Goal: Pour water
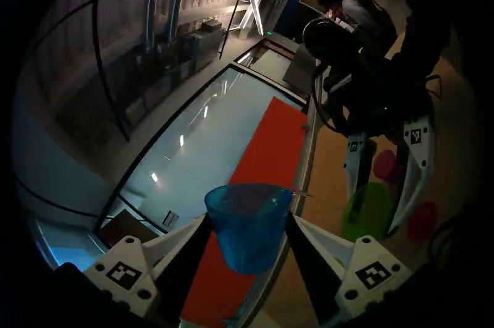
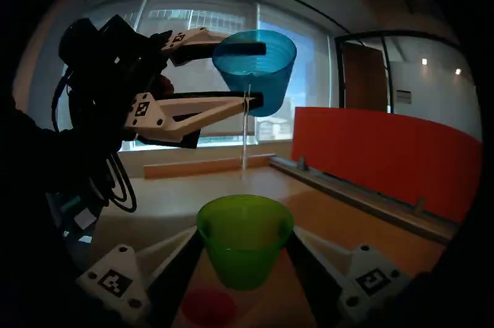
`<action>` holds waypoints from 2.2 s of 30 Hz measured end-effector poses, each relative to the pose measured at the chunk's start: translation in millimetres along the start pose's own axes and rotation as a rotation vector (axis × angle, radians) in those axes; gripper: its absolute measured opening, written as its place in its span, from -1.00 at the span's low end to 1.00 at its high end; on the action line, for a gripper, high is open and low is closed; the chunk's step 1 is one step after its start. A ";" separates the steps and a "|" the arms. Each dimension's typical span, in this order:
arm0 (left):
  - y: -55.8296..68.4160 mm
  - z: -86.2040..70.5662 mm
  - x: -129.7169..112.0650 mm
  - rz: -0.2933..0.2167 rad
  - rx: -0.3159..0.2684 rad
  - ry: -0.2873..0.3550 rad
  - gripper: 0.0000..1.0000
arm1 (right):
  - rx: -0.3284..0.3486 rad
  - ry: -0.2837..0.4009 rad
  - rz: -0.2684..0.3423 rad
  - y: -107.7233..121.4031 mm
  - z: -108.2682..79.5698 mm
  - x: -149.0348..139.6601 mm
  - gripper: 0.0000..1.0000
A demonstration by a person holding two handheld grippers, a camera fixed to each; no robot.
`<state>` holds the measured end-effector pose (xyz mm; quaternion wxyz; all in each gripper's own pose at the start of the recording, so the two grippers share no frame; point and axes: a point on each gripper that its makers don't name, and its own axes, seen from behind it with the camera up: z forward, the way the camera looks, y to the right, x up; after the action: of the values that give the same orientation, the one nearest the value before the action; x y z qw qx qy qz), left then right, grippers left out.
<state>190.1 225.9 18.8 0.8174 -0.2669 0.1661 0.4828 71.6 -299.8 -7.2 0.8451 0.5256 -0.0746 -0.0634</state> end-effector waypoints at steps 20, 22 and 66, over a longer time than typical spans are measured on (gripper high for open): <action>1.1 1.7 2.4 0.046 0.004 0.000 0.66 | -0.002 0.001 -0.003 1.8 -0.2 0.2 0.78; 0.6 1.2 2.4 0.050 0.005 -0.001 0.66 | -0.002 0.002 -0.003 1.9 -0.5 0.5 0.78; -0.6 -4.4 5.1 0.109 0.010 -0.004 0.66 | -0.005 0.007 -0.012 1.5 -2.0 3.3 0.76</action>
<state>192.9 226.6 12.8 0.7915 -0.2525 0.1811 0.5262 75.3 -298.0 -6.5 0.8464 0.5240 -0.0680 -0.0669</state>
